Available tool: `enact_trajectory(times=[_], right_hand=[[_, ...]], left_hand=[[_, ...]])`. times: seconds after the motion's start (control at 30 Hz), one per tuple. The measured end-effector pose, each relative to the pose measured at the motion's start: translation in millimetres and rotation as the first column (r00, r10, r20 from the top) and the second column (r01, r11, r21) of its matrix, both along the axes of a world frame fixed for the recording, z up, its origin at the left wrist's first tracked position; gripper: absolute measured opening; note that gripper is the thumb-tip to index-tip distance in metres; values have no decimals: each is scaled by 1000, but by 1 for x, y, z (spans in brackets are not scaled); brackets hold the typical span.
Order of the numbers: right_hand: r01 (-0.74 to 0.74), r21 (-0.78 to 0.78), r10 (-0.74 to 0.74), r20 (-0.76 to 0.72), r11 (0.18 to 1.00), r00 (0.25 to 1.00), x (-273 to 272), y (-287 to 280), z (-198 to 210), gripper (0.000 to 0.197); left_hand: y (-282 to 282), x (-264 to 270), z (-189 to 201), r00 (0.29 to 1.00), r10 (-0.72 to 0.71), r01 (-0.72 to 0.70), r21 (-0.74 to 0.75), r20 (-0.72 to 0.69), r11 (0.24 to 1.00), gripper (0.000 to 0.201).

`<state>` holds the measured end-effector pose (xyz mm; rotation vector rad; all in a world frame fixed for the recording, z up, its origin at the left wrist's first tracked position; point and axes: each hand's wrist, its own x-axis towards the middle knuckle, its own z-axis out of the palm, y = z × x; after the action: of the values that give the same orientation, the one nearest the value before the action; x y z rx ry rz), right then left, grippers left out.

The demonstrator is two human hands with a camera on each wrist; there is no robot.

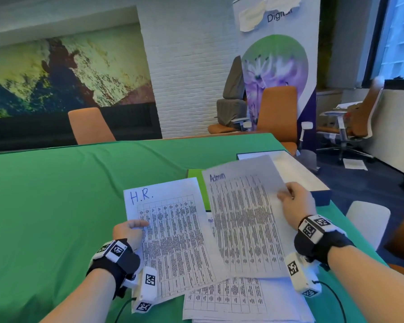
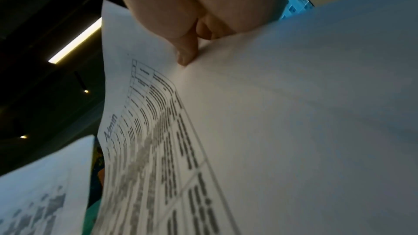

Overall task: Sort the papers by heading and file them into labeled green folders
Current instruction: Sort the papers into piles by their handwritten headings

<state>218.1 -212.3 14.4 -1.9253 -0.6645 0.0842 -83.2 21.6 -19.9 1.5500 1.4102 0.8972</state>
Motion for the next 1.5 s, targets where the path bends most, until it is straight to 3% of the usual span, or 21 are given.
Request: enact_trajectory(times=[0.17, 0.33, 0.5, 0.6, 0.7, 0.83, 1.0, 1.13, 1.23, 1.33, 1.5], right_hand=[[-40, 91, 36, 48, 995, 998, -5, 7, 25, 18], [-115, 25, 112, 98, 993, 989, -14, 19, 30, 10], [-28, -2, 28, 86, 1000, 996, -7, 21, 29, 12], [11, -22, -11, 29, 1000, 1000, 5, 23, 32, 12], [2, -99, -1, 17, 995, 1000, 12, 26, 36, 14], [-10, -28, 11, 46, 1000, 999, 12, 36, 43, 12], [-210, 57, 211, -15, 976, 977, -6, 54, 42, 12], [-324, 12, 323, -107, 946, 940, -17, 65, 24, 9], [-351, -25, 344, -138, 936, 929, -23, 68, 8, 15], [-342, 51, 344, -228, 938, 911, -25, 68, -3, 24], [-363, 123, 383, -313, 924, 869, -34, 66, -7, 15]], left_hand=[[1, -9, 6, 999, -39, 38, 36, 28, 999, 17], [-5, -14, 10, 989, -137, 129, 109, 65, 986, 13], [-3, -21, 15, 968, -114, 91, 111, 222, 990, 23], [-5, -25, 18, 928, -153, 141, 59, 338, 988, 25], [-4, -23, 18, 913, -201, 199, 43, 354, 979, 25], [0, -12, 17, 897, -232, 234, 40, 377, 971, 25], [-4, 5, 22, 837, -282, 287, 63, 468, 956, 24], [-7, 19, 22, 797, -294, 301, 74, 527, 951, 30], [-12, 26, 20, 795, -316, 294, 127, 518, 947, 37], [-14, 29, 14, 793, -359, 327, 153, 493, 932, 45], [-16, 36, 5, 809, -382, 342, 172, 447, 924, 52]])
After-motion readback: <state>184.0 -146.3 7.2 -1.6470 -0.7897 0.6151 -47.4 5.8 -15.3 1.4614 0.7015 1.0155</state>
